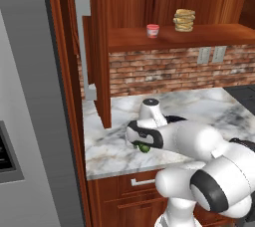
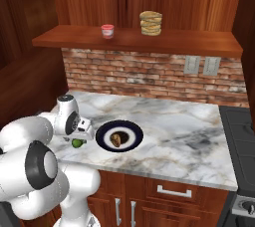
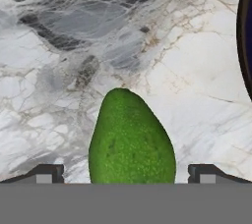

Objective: Pick the avocado and bread from the counter and place them on the plate. Then pick the jam from the cabinet and place it next to the plate. Lastly close the cabinet door.

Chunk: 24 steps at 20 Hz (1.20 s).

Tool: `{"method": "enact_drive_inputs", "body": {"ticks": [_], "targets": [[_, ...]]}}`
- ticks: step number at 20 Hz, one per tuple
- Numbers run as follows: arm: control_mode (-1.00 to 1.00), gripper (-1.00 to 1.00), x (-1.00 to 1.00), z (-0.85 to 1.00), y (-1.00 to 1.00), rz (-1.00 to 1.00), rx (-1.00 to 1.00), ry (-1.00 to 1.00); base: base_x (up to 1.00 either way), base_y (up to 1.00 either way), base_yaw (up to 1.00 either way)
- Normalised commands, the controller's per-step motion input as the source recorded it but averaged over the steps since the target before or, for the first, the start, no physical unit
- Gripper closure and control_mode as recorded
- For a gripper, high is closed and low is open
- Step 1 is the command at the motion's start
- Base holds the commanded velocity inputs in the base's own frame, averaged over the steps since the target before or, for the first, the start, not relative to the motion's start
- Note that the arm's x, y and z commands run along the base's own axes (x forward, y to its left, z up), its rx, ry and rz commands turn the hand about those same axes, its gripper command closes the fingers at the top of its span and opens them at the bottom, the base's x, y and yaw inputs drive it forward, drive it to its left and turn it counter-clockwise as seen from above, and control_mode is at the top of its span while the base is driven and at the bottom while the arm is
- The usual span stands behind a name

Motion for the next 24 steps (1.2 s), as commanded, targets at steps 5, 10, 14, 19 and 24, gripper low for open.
{"method": "enact_drive_inputs", "body": {"ticks": [5,10,14,19,24], "targets": [[-1.00,-1.00,0.15,-0.19,0.00,0.00,0.00,0.01,0.00,0.00,0.00],[-1.00,1.00,0.09,-0.20,0.01,0.00,0.00,0.02,0.00,0.00,0.00],[-1.00,1.00,0.00,-0.16,0.01,0.00,0.00,0.03,0.00,0.00,0.00],[-1.00,1.00,-0.03,-0.09,0.00,-0.01,0.00,0.03,0.00,0.00,0.00],[-1.00,1.00,-0.30,0.12,0.00,-0.03,-0.01,0.02,0.00,0.00,0.00]]}}
